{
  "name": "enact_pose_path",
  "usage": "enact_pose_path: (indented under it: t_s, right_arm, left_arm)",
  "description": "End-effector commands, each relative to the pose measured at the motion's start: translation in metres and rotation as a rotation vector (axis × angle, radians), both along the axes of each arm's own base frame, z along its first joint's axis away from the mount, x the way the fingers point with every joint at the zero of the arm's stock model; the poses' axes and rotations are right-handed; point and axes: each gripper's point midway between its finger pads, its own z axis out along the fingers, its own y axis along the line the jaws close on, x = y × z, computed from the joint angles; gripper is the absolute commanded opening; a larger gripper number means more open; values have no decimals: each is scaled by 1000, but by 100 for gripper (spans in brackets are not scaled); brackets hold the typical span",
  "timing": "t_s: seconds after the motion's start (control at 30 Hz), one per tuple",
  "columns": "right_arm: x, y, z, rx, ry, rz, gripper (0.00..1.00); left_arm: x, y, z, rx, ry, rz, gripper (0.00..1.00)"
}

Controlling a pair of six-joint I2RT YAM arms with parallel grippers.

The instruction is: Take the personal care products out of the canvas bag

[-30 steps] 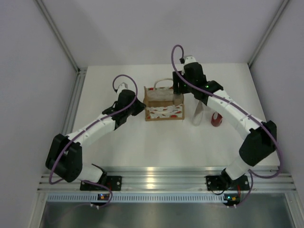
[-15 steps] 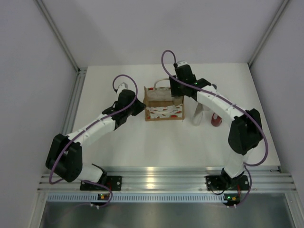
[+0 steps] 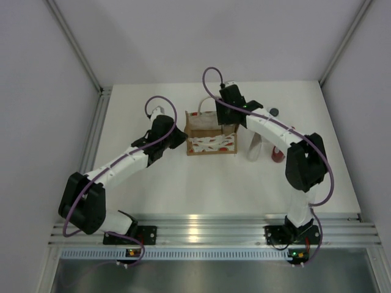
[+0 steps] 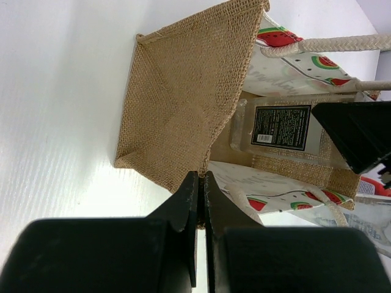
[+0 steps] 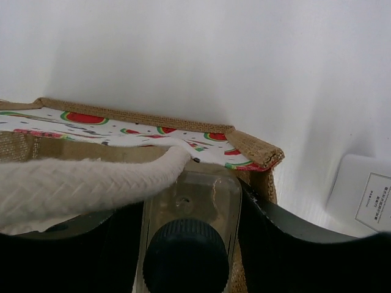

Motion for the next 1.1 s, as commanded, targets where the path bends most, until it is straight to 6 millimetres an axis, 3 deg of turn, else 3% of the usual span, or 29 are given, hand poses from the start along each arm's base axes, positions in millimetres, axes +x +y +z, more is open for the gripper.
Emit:
enact_pose_path:
  t_s: [0.0,0.1,0.3,0.4,0.53,0.9,1.07]
  right_arm:
    - [2,5,-2,-16,-4,-37,56]
    - [-1,7,-7,-21,4,-43,56]
    - [0,11,-9,-18,-5,-47,42]
    - [1,13,-7,-8,-9,-46,30]
    - [-1,20,5,17,-32,-32,0]
    - [-14,28,63,104,-134,25,0]
    - [-20,32,81,136,-158,56,0]
  left_arm:
    - [-2,8,5,17,-17,17,0]
    - [-1,9,6,20,-22,19,0]
    - [-1,9,4,23,-16,17,0]
    - [-1,10,5,22,-20,24,0]
    - [-1,11,5,22,-19,31,0]
    - [-4,15,5,18,-22,48,0]
    - [-4,14,4,16,-20,48,0]
